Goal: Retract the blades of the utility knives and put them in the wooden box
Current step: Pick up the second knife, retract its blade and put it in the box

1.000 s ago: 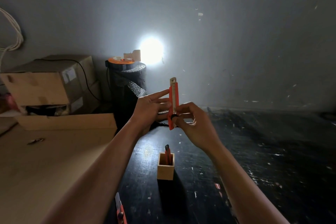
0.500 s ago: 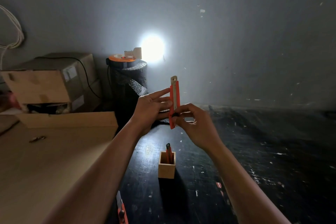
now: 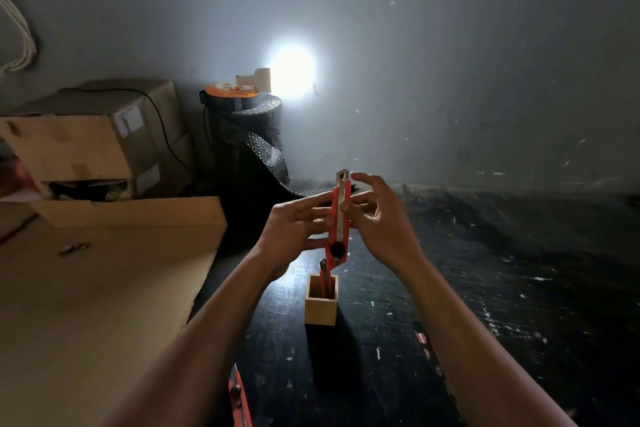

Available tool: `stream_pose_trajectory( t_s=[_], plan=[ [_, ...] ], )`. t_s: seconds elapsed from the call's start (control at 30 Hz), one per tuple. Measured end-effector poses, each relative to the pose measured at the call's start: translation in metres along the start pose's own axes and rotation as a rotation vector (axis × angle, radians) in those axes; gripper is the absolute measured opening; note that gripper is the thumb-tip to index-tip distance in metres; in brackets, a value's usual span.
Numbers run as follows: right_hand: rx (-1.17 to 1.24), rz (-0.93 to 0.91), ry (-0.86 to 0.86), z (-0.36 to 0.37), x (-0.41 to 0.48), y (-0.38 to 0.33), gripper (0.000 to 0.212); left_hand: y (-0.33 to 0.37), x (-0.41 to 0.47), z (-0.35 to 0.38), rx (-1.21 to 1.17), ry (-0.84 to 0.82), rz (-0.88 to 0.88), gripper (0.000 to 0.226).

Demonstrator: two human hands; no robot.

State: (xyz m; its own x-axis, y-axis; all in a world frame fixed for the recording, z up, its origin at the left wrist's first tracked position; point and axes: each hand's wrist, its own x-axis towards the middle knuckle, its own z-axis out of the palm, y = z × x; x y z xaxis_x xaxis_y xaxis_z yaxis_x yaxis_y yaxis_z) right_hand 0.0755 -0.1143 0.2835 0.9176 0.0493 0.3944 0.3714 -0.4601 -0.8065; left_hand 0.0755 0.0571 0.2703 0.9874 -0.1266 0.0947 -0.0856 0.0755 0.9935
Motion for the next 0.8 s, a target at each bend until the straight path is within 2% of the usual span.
stream_pose_trajectory(
  t_s=[0.07, 0.2, 0.33, 0.53, 0.73, 0.8],
  plan=[
    [-0.012, 0.012, -0.028, 0.002, 0.006, 0.005, 0.044, -0.008, 0.001, -0.001, -0.015, -0.001, -0.034, 0.042],
    [0.068, 0.080, -0.079, 0.011, 0.015, 0.021, 0.027, -0.029, 0.009, -0.007, -0.048, 0.034, -0.103, 0.037],
    [0.186, 0.143, -0.117, 0.028, 0.018, 0.049, 0.026, -0.070, 0.022, -0.019, -0.019, 0.146, -0.193, 0.032],
    [0.123, 0.218, -0.130, 0.060, 0.030, 0.106, 0.019, -0.157, 0.034, -0.035, 0.267, 0.262, -0.358, 0.045],
    [0.009, 0.295, -0.141, 0.095, 0.040, 0.154, 0.015, -0.209, 0.039, -0.025, 0.436, 0.215, -0.464, 0.066],
    [-0.031, 0.304, -0.171, 0.106, 0.040, 0.166, 0.015, -0.218, 0.044, -0.023, 0.447, 0.205, -0.484, 0.066]
  ],
)
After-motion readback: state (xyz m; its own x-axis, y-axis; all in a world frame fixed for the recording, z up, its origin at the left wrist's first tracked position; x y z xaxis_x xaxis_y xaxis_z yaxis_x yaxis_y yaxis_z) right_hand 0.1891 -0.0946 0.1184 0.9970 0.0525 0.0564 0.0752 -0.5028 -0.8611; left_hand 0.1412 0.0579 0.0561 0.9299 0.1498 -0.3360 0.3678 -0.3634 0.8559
